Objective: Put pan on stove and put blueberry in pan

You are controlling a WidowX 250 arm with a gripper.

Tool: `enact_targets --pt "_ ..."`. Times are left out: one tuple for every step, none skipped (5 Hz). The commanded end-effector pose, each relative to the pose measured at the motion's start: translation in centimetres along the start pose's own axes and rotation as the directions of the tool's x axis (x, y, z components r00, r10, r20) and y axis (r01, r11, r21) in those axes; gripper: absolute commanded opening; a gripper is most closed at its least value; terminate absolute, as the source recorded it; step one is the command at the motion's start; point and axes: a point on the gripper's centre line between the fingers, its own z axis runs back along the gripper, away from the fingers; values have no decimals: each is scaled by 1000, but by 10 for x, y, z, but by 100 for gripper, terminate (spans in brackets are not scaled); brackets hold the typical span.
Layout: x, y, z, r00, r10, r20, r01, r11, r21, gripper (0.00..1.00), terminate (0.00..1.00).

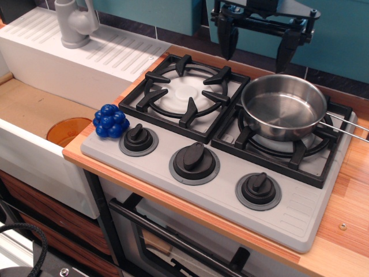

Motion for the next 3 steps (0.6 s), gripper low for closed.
enact_targets --pt "15 1 -20 993 -29 116 31 999 -14 100 0" --pt "14 2 -31 993 -18 113 23 999 -41 100 0" --pt "13 3 -41 991 -16 132 23 998 -56 100 0"
